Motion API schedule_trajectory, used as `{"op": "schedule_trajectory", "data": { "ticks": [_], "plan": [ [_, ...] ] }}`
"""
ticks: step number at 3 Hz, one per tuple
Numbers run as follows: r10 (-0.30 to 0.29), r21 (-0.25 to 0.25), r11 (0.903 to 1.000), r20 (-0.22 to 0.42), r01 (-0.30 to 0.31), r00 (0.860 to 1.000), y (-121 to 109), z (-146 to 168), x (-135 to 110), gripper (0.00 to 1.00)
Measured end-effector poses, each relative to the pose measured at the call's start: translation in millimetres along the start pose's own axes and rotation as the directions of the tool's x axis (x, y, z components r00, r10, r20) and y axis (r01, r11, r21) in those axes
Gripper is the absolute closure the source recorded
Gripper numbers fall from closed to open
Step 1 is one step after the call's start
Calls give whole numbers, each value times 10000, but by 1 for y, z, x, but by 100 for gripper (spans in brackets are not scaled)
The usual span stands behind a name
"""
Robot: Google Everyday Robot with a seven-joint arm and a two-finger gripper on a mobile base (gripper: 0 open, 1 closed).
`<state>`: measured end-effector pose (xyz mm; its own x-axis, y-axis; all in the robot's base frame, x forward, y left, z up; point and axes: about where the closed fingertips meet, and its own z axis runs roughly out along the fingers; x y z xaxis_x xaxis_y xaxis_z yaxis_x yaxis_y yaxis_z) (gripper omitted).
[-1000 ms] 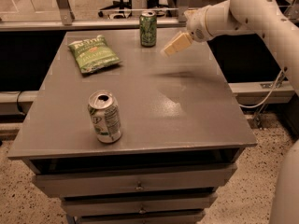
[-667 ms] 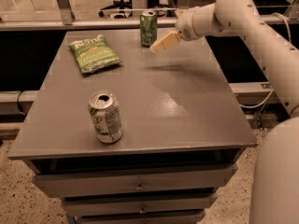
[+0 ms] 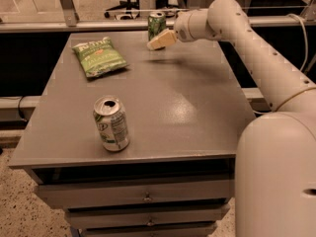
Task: Knock green can over
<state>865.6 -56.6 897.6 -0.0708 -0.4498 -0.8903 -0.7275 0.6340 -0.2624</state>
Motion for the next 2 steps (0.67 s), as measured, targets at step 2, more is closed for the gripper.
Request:
{"op": "schedule_trajectory", "data": {
  "ticks": [2],
  "plan": [
    [1479,155,9886,932,-1500,9846,-16,27,-2,15]
  ]
}}
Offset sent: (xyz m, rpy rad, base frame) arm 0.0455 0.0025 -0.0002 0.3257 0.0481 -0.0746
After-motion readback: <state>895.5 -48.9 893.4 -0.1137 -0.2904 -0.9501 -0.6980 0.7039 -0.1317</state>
